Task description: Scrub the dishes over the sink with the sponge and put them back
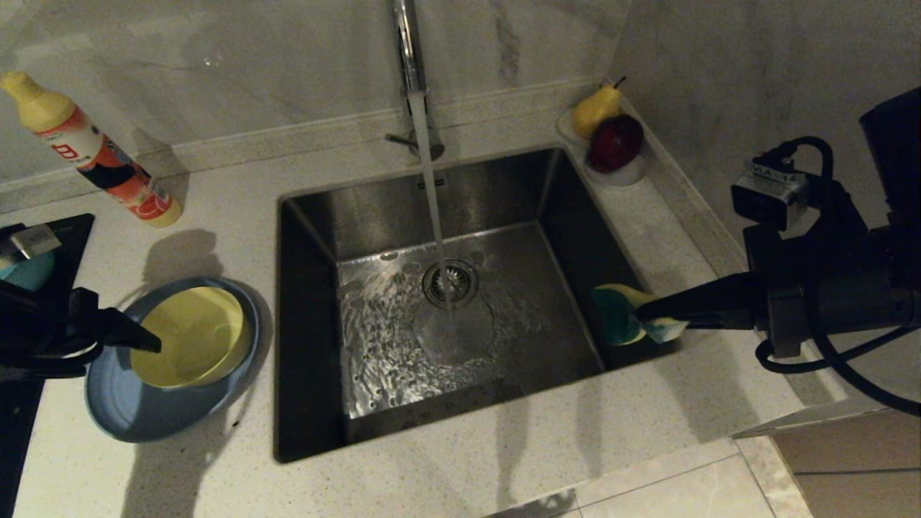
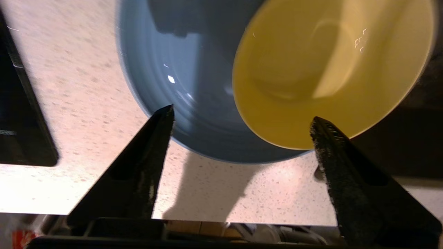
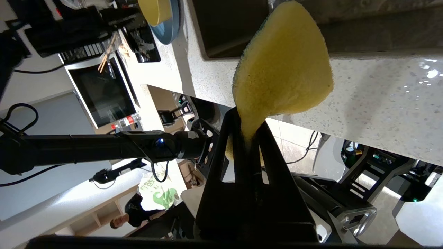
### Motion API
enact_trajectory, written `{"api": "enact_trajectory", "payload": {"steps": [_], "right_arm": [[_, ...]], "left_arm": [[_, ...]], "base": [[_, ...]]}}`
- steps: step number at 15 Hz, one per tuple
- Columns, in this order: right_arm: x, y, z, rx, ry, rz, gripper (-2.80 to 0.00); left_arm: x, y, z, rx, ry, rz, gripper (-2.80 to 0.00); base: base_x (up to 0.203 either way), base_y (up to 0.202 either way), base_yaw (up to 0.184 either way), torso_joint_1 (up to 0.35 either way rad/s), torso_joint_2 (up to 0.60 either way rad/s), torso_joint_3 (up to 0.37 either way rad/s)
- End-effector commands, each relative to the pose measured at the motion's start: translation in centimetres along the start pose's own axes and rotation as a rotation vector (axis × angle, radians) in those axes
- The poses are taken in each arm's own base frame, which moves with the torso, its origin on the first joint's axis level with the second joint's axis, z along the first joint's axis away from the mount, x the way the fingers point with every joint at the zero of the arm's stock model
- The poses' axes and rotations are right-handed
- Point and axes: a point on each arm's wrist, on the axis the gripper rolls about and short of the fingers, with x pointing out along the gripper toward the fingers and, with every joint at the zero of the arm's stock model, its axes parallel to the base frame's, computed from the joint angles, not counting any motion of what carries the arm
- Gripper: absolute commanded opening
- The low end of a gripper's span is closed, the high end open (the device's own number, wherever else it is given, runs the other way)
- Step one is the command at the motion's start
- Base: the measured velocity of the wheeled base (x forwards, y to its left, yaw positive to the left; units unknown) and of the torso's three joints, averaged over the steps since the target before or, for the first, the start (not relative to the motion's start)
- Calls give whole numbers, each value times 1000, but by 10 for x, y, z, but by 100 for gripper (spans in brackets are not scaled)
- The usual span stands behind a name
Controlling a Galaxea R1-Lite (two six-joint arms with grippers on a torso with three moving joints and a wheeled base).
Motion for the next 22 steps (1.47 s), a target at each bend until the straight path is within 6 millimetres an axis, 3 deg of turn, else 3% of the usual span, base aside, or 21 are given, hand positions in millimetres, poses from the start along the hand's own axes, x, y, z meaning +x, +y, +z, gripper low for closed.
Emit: {"api": "enact_trajectory", "payload": {"steps": [1,13,22], "right_arm": [[-2,-3,1,13,-5,-7,-280],[-7,-4,0,12,-17,-13,-280],[1,-10,2,24,-2,-23,-280]], "left_arm": [[11,-3,-2,-3,36,-9,0],[56,6,4,-69,6,49,0],[60,6,16,-70,-58,87,0]], "base": [[0,0,0,0,0,0],[0,0,0,0,0,0],[0,0,0,0,0,0]]}}
